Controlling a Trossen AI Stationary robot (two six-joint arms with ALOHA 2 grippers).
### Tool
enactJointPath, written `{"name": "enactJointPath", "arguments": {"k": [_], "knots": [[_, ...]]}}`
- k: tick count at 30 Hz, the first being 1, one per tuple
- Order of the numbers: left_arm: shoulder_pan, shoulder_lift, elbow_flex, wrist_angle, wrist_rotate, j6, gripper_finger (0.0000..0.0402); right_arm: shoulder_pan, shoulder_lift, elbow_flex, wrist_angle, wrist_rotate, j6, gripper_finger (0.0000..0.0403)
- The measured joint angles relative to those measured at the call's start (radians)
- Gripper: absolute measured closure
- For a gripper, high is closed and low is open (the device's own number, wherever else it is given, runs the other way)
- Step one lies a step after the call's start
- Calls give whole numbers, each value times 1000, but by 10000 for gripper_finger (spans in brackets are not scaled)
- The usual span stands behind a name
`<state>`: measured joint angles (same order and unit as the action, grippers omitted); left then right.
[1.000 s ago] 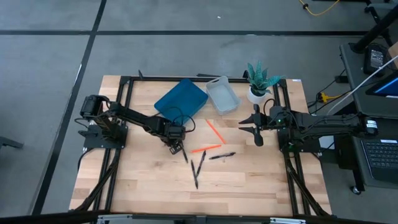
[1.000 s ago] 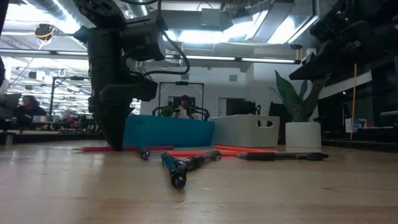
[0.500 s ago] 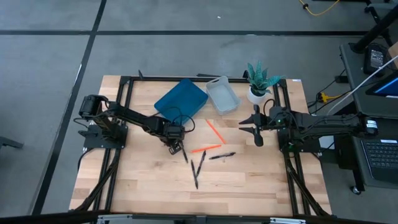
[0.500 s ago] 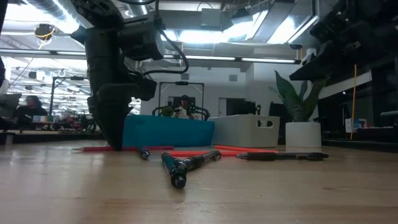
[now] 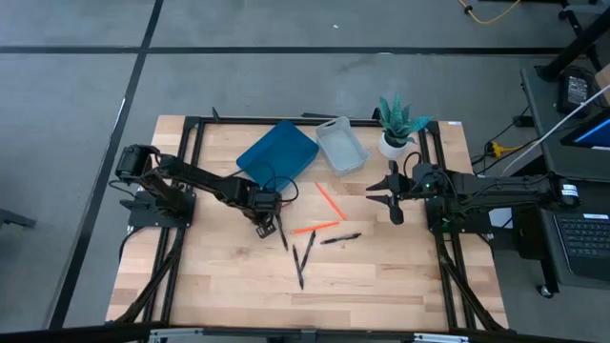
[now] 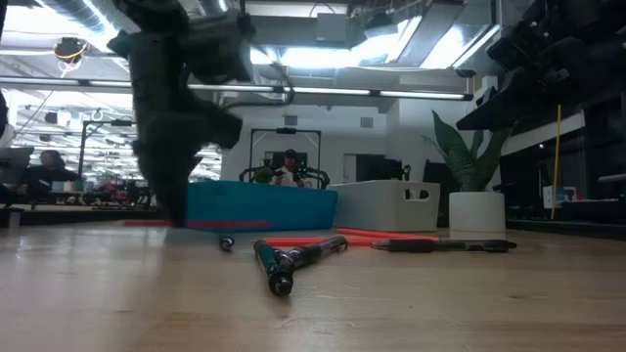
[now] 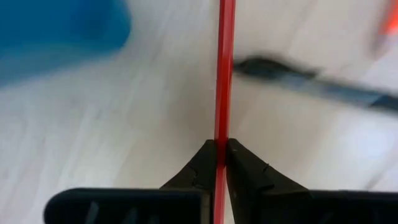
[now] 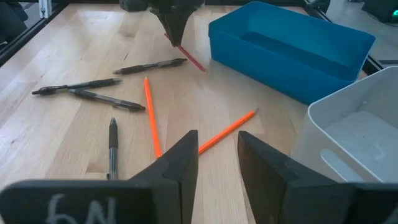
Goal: Sort pens & pencils
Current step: Put the red pencil into the blue bin
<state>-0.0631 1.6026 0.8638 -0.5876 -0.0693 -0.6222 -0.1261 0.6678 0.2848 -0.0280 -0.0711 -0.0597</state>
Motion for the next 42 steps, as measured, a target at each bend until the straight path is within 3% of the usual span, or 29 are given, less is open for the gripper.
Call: {"name": "enactJointPath", "arguments": {"k": [8, 30, 42], "knots": [[0, -15, 106, -97, -25, 60, 382, 0, 0, 0, 1, 0, 0, 288], [2, -19, 328, -269, -260, 252, 382, 0, 0, 0, -1, 0, 1, 288], [4, -174, 344, -275, -433, 262, 382, 1, 0, -1, -6, 0, 2, 288]]}}
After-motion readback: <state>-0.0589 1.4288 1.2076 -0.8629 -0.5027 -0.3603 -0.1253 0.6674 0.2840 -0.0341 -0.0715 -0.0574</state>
